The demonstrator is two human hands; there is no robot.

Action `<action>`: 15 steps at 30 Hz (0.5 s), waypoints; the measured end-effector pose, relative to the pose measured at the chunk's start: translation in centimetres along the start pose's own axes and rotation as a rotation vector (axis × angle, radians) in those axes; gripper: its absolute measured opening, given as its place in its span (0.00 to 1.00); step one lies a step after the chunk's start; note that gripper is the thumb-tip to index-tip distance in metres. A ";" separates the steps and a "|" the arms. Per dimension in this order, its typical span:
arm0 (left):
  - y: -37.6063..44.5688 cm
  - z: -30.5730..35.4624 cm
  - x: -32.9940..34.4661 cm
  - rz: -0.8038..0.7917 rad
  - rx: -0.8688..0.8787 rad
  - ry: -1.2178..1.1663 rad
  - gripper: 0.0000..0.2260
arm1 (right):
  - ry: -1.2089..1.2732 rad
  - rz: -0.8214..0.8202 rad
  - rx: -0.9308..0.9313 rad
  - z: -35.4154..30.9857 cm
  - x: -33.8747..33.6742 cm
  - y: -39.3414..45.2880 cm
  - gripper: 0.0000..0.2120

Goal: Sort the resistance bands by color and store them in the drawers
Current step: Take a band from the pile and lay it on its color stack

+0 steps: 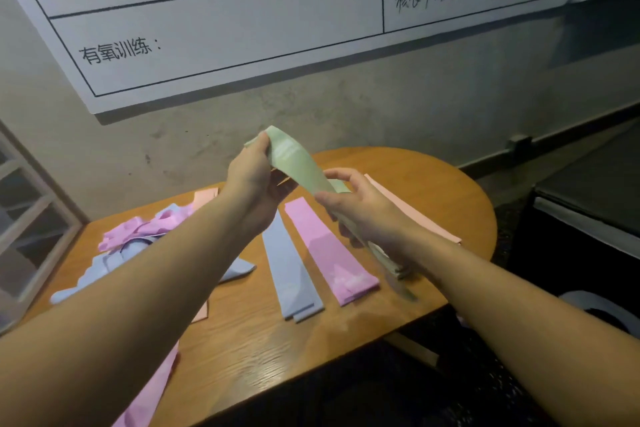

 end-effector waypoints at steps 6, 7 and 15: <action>4.1 -2.5 1.2 0.060 -0.071 -0.145 0.15 | -0.410 0.022 0.034 2.0 -2.8 -0.8 0.37; 4.6 -2.9 1.5 0.067 -0.079 -0.187 0.14 | -0.461 0.023 0.065 2.6 -3.3 -0.9 0.35; 9.8 -5.8 2.1 0.123 -0.079 -0.205 0.13 | -0.661 0.001 0.297 5.9 -7.5 -1.5 0.16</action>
Point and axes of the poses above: each hand's wrist, its own y-axis towards the middle knuckle, its own x-axis out of the palm, z = x × y, the point moved 5 cm from there along y, towards the middle knuckle, and after that the axes turned 13 degrees about -z, right-handed, at the moved point
